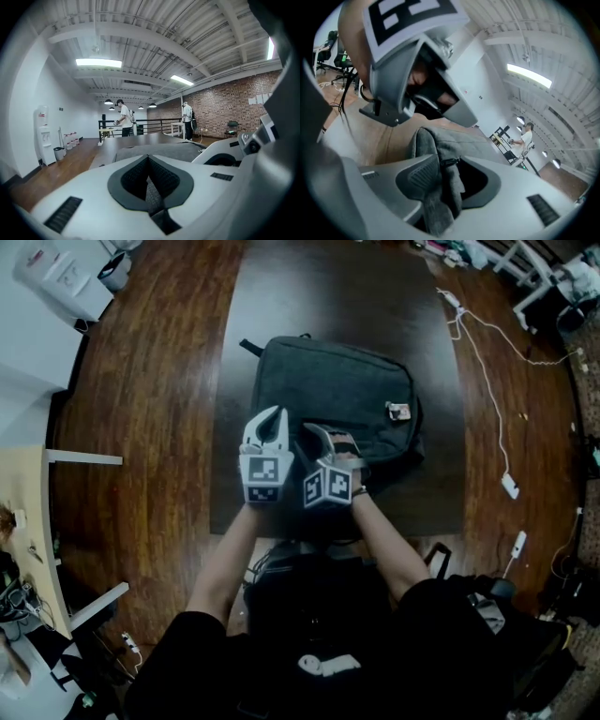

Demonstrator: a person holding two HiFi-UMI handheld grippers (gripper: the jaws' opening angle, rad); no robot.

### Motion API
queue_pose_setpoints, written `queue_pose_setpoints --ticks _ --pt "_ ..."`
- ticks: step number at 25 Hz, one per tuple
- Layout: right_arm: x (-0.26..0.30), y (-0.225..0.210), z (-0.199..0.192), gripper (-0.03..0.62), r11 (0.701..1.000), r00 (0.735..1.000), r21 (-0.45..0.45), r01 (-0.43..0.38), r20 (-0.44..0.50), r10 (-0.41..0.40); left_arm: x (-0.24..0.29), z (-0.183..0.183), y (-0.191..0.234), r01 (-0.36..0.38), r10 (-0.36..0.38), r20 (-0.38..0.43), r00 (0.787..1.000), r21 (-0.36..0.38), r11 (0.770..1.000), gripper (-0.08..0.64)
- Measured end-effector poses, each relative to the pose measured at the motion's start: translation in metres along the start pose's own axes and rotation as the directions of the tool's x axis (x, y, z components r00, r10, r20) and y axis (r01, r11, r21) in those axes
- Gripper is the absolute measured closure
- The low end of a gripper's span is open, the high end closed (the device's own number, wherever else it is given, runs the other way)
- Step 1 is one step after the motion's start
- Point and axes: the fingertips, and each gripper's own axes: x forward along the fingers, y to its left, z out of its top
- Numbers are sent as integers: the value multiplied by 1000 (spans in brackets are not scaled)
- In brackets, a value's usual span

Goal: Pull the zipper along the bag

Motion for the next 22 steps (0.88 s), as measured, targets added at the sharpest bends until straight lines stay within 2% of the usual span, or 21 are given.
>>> queue_pose_setpoints --ticks 4,9,12,14,18,22 --pt "-7 -15 4 424 999 999 36 34 27 -35 14 -8 8 23 -23 5 1000 26 999 565" --pt "-8 -21 6 425 998 999 -49 49 8 -49 23 -14 2 50 -50 6 999 -8 999 565" --pt "-8 -30 2 442 998 998 8 57 -16 -57 28 -17 1 63 -63 8 998 -6 998 565" --pt "-7 -29 -3 448 999 999 31 24 -22 -23 29 -17 -1 71 -71 10 997 6 997 565" --pt "1 -17 -7 460 999 999 -35 -36 -41 35 30 -20 -1 74 -74 -2 997 20 997 565" --pt "1 -17 -3 476 997 999 -75 -23 -27 21 31 -19 -3 81 -81 8 997 24 996 565"
